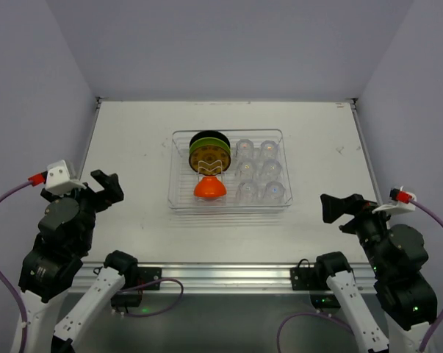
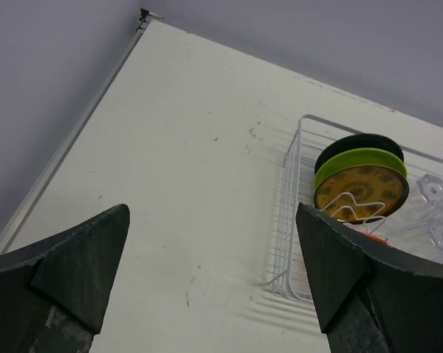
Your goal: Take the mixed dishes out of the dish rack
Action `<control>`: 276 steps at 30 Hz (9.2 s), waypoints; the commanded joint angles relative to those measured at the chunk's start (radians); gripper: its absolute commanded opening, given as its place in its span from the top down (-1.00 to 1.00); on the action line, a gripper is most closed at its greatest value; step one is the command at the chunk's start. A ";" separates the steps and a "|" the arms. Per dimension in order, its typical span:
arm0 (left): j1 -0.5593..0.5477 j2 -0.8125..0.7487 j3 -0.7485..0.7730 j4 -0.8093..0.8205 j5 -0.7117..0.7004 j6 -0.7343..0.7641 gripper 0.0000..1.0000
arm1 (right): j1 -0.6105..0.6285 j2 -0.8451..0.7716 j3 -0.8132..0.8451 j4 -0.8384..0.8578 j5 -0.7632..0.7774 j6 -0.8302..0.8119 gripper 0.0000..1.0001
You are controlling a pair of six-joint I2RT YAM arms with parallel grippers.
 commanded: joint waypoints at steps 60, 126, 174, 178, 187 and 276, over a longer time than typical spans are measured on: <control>0.002 -0.108 -0.254 0.215 -0.117 -0.035 -1.00 | 0.874 1.600 0.734 -0.160 0.504 2.085 -0.82; 0.001 -0.153 -0.275 0.255 -0.037 -0.005 -1.00 | 0.845 1.530 0.172 0.779 0.653 1.919 -0.54; 0.001 -0.169 -0.277 0.258 -0.029 -0.002 -1.00 | 0.883 1.425 -0.065 1.199 0.728 1.695 -0.15; 0.001 -0.172 -0.277 0.260 -0.028 -0.002 -1.00 | 0.888 1.432 -0.084 1.256 0.733 1.657 -0.15; 0.001 -0.179 -0.277 0.260 -0.029 -0.002 -1.00 | 0.894 1.471 -0.091 1.268 0.718 1.686 0.14; 0.001 -0.139 -0.274 0.261 -0.006 -0.003 -1.00 | -0.118 1.565 0.776 0.046 0.202 -0.270 1.00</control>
